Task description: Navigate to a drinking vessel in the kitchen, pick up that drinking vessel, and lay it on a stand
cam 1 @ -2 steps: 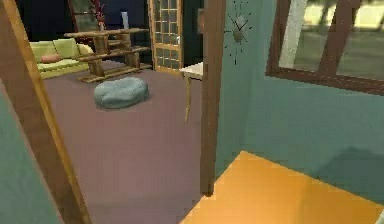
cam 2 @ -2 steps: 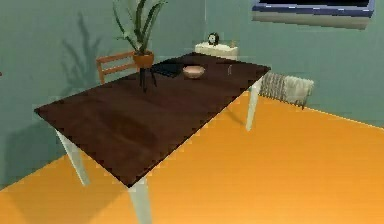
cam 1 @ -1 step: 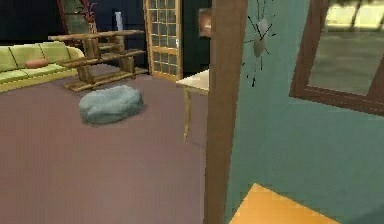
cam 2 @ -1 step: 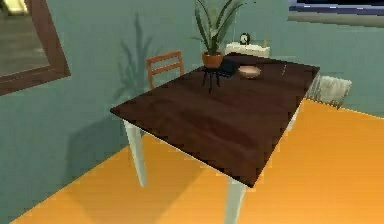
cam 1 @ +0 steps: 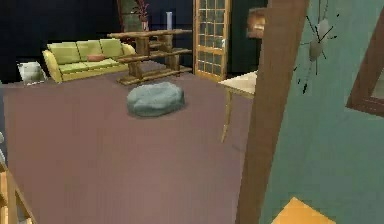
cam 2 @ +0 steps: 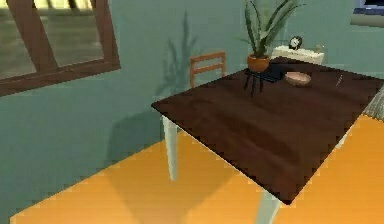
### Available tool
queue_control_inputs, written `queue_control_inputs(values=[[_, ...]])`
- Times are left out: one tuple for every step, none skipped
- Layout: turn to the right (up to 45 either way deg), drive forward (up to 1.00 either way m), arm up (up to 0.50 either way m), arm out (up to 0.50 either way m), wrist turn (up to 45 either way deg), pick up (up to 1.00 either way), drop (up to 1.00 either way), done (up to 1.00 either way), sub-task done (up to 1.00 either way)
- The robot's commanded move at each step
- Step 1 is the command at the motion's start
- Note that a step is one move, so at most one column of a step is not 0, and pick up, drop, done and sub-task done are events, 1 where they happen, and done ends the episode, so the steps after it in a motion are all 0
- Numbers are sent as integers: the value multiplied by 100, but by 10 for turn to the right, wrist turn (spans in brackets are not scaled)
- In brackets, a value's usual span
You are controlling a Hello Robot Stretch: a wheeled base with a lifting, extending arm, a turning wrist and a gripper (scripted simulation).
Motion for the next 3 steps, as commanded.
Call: queue_control_inputs(values=[[0,30,0,0,0,0,0,0,0],[-390,0,0,0,0,0,0,0,0],[0,100,0,0,0,0,0,0,0]])
